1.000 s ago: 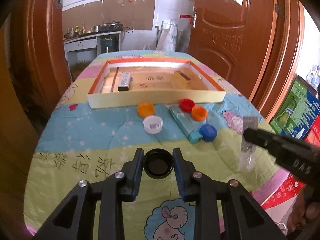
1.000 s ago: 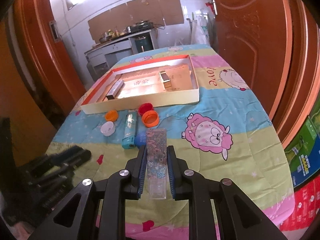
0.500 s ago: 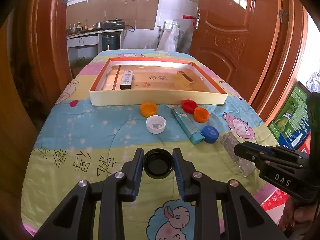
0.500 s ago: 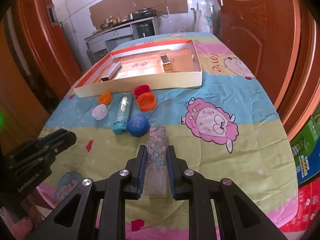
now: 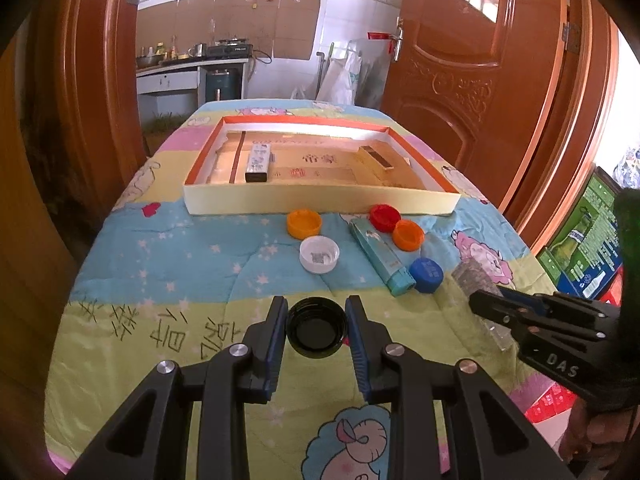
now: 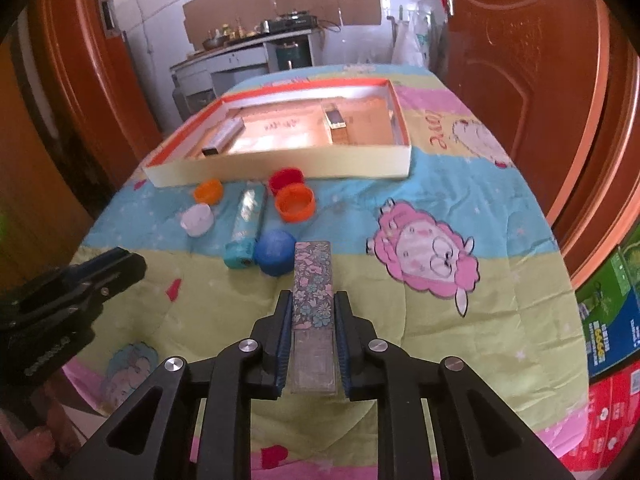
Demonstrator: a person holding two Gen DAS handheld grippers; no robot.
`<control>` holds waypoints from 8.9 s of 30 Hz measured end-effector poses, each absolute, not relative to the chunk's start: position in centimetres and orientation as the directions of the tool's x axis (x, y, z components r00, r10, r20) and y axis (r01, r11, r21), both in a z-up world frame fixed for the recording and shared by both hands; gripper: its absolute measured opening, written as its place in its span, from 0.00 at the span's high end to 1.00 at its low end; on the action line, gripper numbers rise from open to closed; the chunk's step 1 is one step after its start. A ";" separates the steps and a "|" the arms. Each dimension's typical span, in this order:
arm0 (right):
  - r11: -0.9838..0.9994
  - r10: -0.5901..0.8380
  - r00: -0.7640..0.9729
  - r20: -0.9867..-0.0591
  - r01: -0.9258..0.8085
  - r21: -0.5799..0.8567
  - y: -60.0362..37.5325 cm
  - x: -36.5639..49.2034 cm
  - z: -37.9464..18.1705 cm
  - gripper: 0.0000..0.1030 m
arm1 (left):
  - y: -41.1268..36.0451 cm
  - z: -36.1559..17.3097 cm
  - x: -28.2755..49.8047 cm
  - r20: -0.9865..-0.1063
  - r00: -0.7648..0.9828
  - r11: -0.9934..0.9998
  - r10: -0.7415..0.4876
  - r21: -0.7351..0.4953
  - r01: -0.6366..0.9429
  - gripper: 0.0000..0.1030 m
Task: Organize rigid objects
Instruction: 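Carry the black cap and glitter tube into the tray and release both, then withdraw both tools and move the right tool toward the blue cap, then grasp the blue cap with the right tool while the left tool grasps the white cap, then carry the blue and white caps into the tray and open both tools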
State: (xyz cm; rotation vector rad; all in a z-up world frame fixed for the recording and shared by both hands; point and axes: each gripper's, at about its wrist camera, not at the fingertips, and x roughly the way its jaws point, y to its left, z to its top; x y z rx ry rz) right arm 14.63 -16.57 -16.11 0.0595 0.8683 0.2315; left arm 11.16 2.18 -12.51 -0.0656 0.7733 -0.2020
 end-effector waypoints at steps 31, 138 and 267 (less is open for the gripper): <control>0.957 0.281 0.693 -0.664 -0.257 0.137 -20.3 28.8 -8.9 0.81 | 0.5 -5.8 23.8 -0.656 0.716 0.971 -0.239 -0.153 0.185 0.71; 0.962 0.234 0.606 -0.760 -0.260 0.088 -15.6 17.4 -18.1 0.35 | 4.6 -11.1 14.3 -0.678 0.700 0.974 -0.226 -0.167 0.152 0.58; 0.898 0.360 0.694 -0.624 -0.439 0.029 -17.1 32.2 -7.8 0.70 | 0.8 -3.8 28.6 -0.675 0.707 0.975 -0.212 -0.101 0.197 0.70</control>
